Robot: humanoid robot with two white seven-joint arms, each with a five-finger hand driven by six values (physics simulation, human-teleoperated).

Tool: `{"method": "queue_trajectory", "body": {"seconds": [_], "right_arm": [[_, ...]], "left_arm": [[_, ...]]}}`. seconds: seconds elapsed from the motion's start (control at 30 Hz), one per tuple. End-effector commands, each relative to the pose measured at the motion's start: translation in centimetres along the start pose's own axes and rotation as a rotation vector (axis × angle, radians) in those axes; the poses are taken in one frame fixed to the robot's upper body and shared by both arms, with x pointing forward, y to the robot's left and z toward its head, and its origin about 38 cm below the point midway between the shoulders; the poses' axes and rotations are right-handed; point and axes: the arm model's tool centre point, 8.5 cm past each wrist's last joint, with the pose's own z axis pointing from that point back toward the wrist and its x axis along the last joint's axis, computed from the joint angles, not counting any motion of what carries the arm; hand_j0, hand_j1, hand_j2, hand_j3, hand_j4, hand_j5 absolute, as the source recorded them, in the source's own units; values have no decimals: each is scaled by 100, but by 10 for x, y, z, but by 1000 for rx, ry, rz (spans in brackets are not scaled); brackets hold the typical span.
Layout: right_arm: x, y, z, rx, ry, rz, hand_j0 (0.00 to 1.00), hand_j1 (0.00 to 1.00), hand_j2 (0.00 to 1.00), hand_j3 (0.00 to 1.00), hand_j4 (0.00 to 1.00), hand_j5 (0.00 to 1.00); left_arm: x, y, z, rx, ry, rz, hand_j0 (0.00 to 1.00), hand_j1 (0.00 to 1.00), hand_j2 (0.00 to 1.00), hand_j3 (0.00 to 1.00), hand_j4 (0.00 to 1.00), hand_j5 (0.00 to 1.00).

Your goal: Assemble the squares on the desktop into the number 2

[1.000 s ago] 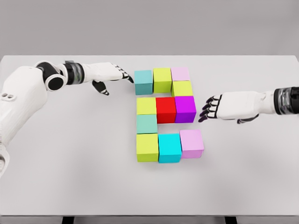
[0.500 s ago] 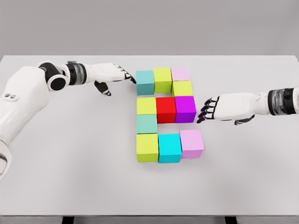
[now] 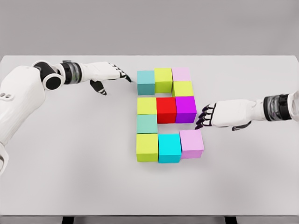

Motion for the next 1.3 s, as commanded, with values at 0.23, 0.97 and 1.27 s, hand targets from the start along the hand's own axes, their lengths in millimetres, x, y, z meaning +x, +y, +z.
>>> {"method": "queue_trajectory", "body": {"seconds": [0.23,0.97,1.27], "right_arm": [[3,-2,-1,-4,-8,6,95,95,95,95,95,95],[9,0,0,0,-21,11,95,95,95,95,95,95],[14,5,-2,8,-34,3,95,95,95,95,95,95]], "left_arm": [[-77,-29,75,6,206,128,100,100,100,100,100,100],[-102,-47,144,96,286,156,100,100,100,100,100,100],[-111,-57,161,81,318,165,100,100,100,100,100,100]]}}
